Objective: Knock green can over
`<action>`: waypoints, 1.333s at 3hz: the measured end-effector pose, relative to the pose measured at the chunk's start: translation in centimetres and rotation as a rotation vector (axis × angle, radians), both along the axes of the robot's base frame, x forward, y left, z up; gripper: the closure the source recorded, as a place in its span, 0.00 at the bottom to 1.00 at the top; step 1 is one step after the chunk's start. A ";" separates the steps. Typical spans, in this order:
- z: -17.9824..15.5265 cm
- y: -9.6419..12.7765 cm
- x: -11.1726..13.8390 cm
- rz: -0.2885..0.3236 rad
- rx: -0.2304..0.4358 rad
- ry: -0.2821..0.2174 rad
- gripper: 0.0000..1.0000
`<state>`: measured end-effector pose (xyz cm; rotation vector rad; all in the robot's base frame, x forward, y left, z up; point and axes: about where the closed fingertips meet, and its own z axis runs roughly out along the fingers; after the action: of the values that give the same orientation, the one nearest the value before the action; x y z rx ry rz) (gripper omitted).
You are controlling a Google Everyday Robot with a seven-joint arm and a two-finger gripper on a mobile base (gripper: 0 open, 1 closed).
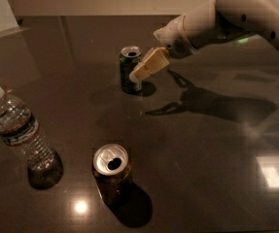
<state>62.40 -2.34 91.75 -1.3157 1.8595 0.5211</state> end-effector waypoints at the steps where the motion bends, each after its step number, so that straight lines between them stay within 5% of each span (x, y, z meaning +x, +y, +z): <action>1: -0.8 1.6 0.1 0.019 0.030 0.009 0.00; 2: -1.3 2.9 0.1 0.035 0.054 0.016 0.00; 4: -1.0 3.3 0.3 0.053 0.105 0.020 0.42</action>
Offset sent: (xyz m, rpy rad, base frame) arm 0.0025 0.0389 -0.0183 0.0835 0.0216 0.0442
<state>62.65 0.94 90.73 -1.2966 1.7924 0.6531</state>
